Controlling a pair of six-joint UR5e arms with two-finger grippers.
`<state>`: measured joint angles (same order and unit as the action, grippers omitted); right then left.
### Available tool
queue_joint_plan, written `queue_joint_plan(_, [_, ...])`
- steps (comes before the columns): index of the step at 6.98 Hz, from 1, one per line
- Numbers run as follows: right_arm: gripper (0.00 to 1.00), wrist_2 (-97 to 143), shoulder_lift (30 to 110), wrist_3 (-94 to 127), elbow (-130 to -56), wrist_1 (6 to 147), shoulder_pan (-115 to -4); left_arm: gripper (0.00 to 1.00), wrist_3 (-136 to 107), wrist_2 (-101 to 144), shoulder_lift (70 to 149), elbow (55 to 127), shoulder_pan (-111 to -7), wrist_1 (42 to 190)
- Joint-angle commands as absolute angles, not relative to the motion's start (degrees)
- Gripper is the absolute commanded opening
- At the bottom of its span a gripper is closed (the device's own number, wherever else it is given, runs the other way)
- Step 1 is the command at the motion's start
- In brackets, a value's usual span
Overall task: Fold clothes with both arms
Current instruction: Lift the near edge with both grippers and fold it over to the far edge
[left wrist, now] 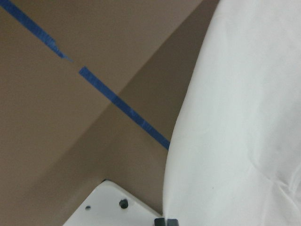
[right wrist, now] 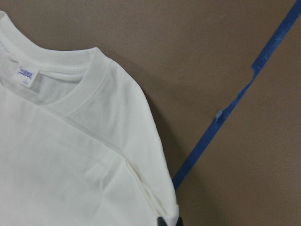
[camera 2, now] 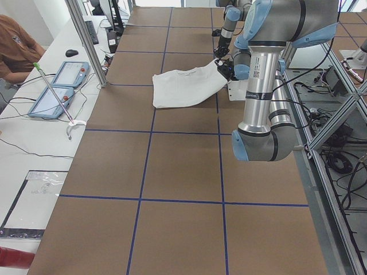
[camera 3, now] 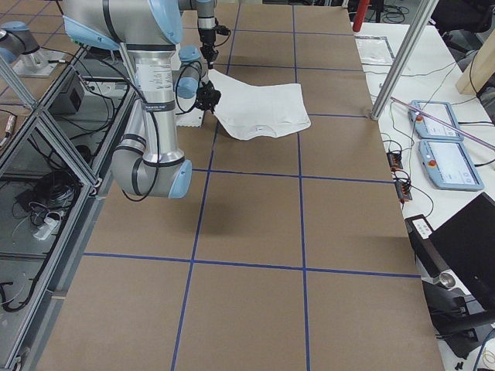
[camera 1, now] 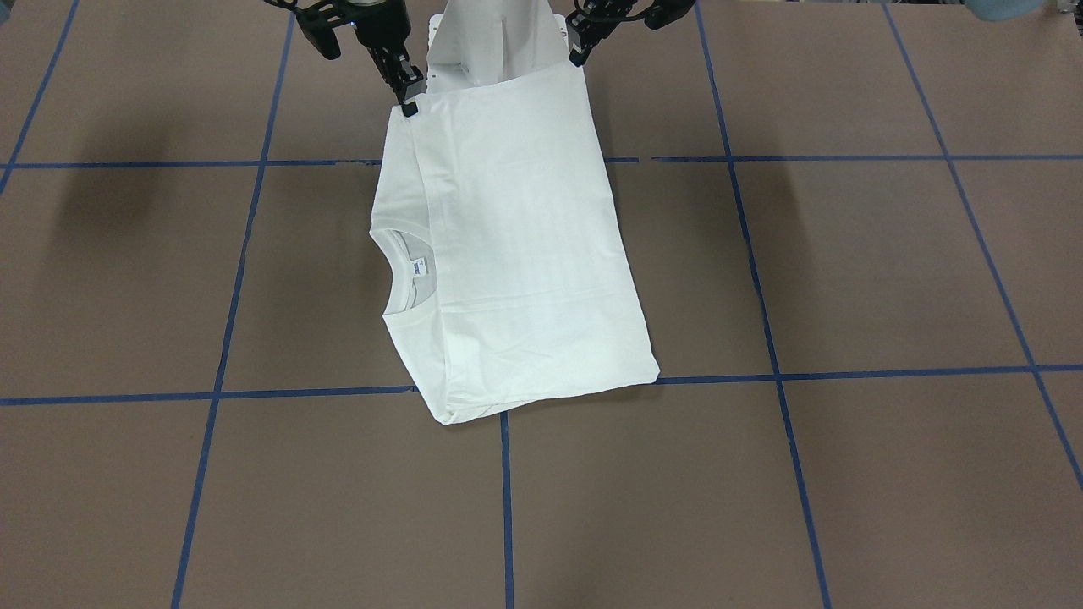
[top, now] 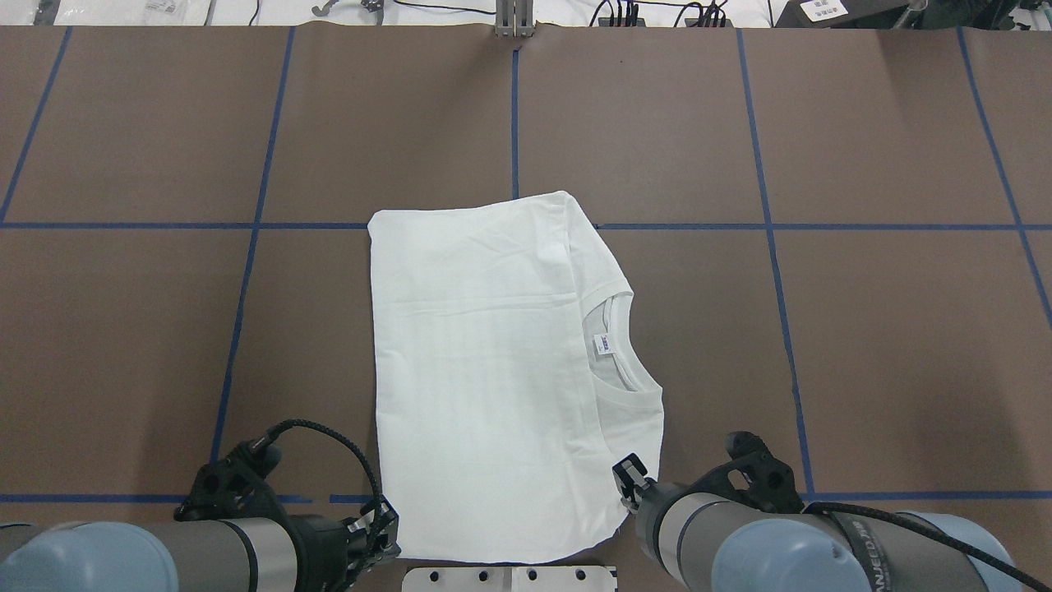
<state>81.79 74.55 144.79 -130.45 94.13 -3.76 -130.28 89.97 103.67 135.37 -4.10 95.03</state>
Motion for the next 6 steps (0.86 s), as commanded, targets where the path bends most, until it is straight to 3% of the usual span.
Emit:
queue_joint_plan(1, [0.00,89.77,70.34,141.44,-130.10,96.50,-12.86,0.00,-120.13,91.31,107.29,135.45,-11.64,92.64])
queue_joint_plan(3, [0.00,96.82,62.61,131.88,-121.52,95.81,-24.29,0.00,-107.82,95.50,110.02,131.16,-23.05,91.32])
queue_joint_plan(6, [0.00,101.50,50.75,122.28,-101.41,92.06,-33.46,0.00,-98.72,95.98,115.48,117.46,-32.93,95.16])
